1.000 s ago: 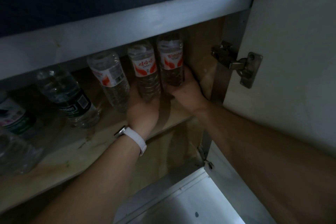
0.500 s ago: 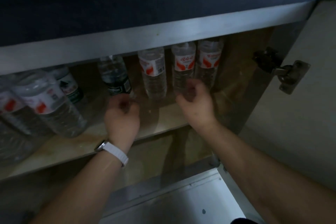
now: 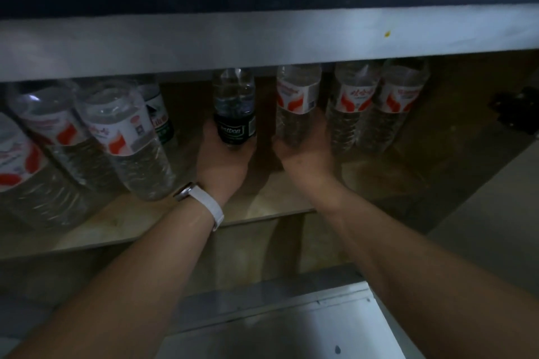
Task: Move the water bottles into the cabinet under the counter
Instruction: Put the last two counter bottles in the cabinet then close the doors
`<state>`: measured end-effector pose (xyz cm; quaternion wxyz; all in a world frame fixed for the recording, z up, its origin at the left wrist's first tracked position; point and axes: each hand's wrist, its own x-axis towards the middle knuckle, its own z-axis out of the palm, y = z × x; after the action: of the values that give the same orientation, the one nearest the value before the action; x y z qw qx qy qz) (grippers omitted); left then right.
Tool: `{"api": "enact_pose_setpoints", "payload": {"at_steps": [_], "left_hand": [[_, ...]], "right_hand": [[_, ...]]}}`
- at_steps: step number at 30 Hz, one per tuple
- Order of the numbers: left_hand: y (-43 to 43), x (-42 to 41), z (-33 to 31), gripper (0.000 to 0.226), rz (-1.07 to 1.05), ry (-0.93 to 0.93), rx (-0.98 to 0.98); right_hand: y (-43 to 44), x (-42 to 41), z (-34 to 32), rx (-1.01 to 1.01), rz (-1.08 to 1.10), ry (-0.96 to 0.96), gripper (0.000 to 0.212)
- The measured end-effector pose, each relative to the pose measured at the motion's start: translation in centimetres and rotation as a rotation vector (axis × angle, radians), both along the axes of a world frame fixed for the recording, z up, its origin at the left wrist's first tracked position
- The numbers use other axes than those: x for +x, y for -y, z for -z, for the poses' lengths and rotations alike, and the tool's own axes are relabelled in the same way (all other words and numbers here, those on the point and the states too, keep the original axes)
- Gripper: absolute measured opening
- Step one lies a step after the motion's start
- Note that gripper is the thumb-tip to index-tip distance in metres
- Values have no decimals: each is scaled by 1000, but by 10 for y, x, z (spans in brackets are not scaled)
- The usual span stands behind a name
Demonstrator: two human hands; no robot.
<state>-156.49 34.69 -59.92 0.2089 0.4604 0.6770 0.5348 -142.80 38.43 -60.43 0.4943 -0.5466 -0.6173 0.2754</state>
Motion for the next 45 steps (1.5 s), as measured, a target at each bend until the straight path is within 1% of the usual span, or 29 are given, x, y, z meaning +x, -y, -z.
{"api": "enact_pose_setpoints", "payload": {"at_steps": [4, 8, 12, 17, 22, 26, 33, 37, 42, 45], "left_hand": [[-3, -2, 2, 71, -10, -38, -13], [-5, -2, 4, 74, -21, -78, -23], [-5, -4, 7, 75, -6, -118, -57], [-7, 2, 5, 67, -25, -131, -63], [-13, 11, 5, 71, -8, -109, -66], [-17, 20, 4, 69, 16, -41, -77], [-18, 28, 4, 71, -13, -44, -78], [-16, 31, 3, 71, -17, -38, -82], [-7, 29, 0, 71, 23, -2, -62], [13, 24, -3, 69, 46, 32, -44]], "right_hand": [[-14, -5, 1, 12, 39, -7, 86], [-29, -10, -1, 31, 151, -5, 76], [-35, -6, 0, 40, 178, 17, 69], [-34, -1, 2, 16, 138, 31, 70], [-29, 6, -2, 9, 73, 19, 67], [-24, 9, -2, 15, 37, 2, 65], [-23, 12, -5, 17, 8, 1, 59], [-20, 13, -6, 10, -25, 7, 66], [-13, 15, -11, -25, -96, -15, 65], [-2, 14, -9, -31, -113, -80, 76]]}}
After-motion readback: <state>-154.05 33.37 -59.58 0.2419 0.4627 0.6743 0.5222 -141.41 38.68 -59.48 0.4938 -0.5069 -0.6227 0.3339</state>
